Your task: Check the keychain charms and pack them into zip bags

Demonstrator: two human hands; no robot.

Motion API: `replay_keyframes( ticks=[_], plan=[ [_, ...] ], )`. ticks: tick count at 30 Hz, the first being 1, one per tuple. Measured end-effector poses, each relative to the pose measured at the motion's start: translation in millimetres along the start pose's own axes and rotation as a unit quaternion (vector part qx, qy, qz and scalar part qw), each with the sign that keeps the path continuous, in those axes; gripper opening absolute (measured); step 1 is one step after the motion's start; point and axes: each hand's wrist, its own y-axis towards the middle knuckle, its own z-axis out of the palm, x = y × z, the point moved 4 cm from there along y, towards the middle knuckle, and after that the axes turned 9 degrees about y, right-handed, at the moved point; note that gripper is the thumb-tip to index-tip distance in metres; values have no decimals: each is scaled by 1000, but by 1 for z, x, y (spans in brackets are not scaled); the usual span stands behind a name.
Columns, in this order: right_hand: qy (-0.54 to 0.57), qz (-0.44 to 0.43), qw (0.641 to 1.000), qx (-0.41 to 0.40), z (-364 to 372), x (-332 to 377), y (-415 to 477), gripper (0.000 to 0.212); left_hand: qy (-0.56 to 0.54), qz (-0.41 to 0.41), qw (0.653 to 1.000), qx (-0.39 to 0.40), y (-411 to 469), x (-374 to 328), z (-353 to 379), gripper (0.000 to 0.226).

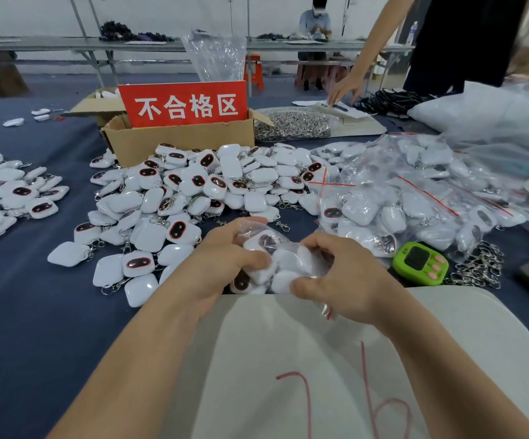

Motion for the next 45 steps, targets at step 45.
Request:
replay_keyframes(
  ticks=[45],
  plan=[
    [-104, -19, 989, -99, 1, 3, -1, 35, 533, -3, 790, -304, -7, -4, -46, 42]
  ],
)
